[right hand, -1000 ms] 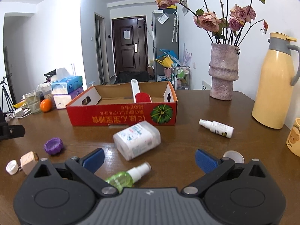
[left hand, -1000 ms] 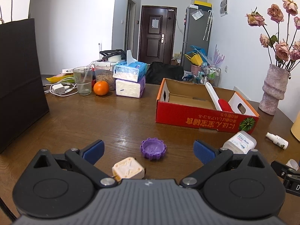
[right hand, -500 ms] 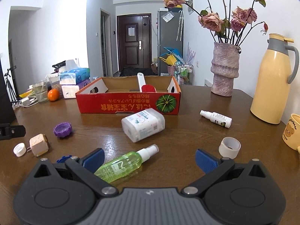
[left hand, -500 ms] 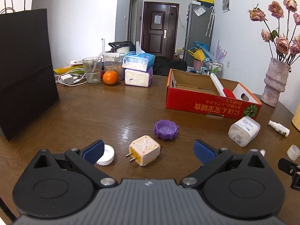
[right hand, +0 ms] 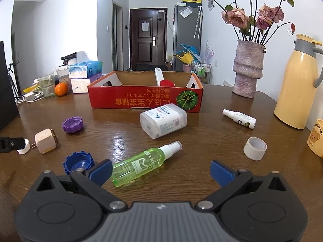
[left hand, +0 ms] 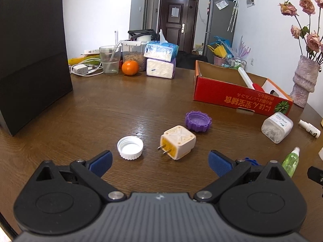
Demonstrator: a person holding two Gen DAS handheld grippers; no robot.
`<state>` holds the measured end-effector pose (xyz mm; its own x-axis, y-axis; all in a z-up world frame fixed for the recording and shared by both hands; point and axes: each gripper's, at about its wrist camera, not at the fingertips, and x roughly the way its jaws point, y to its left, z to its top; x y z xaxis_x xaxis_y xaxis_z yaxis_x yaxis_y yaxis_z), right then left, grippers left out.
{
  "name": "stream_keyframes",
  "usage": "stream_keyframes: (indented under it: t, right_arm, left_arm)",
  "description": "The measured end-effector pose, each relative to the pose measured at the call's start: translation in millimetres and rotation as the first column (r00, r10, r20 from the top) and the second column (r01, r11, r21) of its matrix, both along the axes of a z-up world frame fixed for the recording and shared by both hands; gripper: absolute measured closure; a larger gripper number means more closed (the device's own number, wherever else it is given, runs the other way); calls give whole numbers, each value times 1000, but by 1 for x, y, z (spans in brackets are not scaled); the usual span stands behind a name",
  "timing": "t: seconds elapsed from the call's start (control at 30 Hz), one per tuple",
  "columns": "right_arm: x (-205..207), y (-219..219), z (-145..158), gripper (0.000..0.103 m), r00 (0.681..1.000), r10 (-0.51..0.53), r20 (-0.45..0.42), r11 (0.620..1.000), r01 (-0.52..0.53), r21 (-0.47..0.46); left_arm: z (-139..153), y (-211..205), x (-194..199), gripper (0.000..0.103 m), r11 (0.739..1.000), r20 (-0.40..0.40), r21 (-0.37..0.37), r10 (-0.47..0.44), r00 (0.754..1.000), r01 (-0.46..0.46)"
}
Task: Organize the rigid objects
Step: 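Approach the white plug adapter with the left tool while the right tool grasps the green spray bottle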
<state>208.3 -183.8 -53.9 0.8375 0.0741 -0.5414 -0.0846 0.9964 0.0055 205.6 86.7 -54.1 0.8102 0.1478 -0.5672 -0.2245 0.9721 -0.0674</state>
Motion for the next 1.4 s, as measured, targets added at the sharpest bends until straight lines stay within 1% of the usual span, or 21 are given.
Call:
stream_keyframes:
  t: [0.1,0.17,0.3,0.57,0.63,0.7,0.73,0.83,0.9,0.97,1.13,1.27,1.4]
  right_arm:
    - [4,4,-2,0,1000,-4,-5,1000,4,1]
    - [10,5,-2,0,1000,-27,-11,1000,27,14]
    - [28,7,-7,0,997,-64,-52,997,66,45]
    - [59,15,-30,1,986,-122,-116,992,126,26]
    - [62,14,-34,4,984,-125,-128,991,129,21]
    - [63,13,-36,13,984,-111,-139,993,114,13]
    - [64,11,-37,15,984,-105,-142,994,108,8]
    - [64,3,-39,31,984,-106,-146,994,108,9]
    - [65,-4,-40,58,985,-93,-148,995,98,29]
    - [65,-7,-40,72,987,-78,-140,996,82,24]
    - [64,-9,-43,73,994,-46,-103,999,45,-7]
    - [63,-9,-44,73,996,-39,-75,999,39,9]
    - [61,-13,-44,73,997,-41,-58,998,44,40]
  left_arm:
    - [-3,4,2,0,1000,-4,-4,2,1000,-2]
    - [-5,5,4,0,1000,-9,-4,1,1000,-1]
    - [-9,7,9,0,1000,-18,-4,2,1000,-2]
    - [-11,14,17,0,1000,-28,4,19,999,-19]
    - [-11,15,19,0,1000,-30,3,22,999,-22]
    - [-12,16,23,0,1000,-33,1,22,999,-22]
    - [-12,16,24,0,1000,-34,1,21,999,-21]
    - [-14,14,28,0,1000,-37,9,12,999,-11]
    - [-14,13,30,0,1000,-40,17,7,999,-6]
    - [-15,11,32,0,1000,-42,20,4,999,-3]
    - [-15,11,38,0,999,-43,36,4,999,-2]
    - [-13,11,45,0,999,-44,50,4,999,-2]
    - [-14,10,49,0,999,-41,46,-8,999,10]
